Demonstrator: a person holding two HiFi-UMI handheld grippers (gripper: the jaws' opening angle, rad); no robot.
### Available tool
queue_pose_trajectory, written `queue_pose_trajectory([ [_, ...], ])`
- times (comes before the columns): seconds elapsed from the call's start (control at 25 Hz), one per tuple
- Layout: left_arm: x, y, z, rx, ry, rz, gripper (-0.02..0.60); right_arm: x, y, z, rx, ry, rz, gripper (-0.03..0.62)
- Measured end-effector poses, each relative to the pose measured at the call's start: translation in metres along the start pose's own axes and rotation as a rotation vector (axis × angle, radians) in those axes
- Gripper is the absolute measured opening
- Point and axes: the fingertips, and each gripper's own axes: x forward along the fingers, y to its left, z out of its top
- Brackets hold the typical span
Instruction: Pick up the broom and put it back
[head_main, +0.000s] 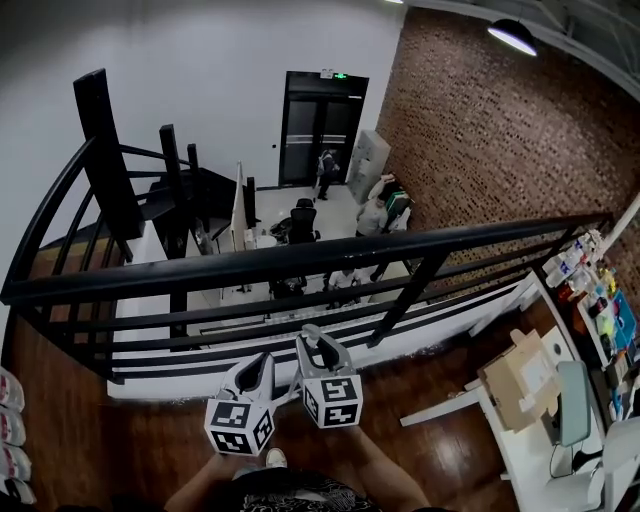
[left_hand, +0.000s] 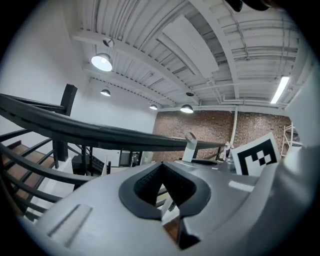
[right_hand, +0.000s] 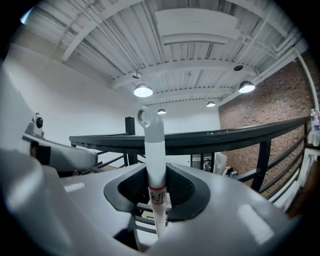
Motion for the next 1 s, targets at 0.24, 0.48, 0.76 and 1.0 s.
queue_pose_trajectory([
  [0.24, -0.007, -0.013, 0.0, 0.001, -0.021, 0.001, 0.005, -0.039, 0.006, 0.036, -0.022, -0.078, 0.011, 0.095],
  [0.48, -0.021, -0.028, 0.009, -0.005, -0.056, -0.002, 0.005, -0.073, 0.008, 0.064, -0.033, -0.135, 0.012, 0.095],
  [0.76, -0.029, -0.048, 0.007, 0.016, -0.058, -0.008, 0.005, -0.101, 0.008, 0.075, -0.052, -0.166, 0.008, 0.095],
  [1.0, -0.028, -0.06, 0.003, 0.015, -0.045, -0.031, 0.005, -0.116, 0.002, 0.074, -0.053, -0.169, -0.016, 0.095],
])
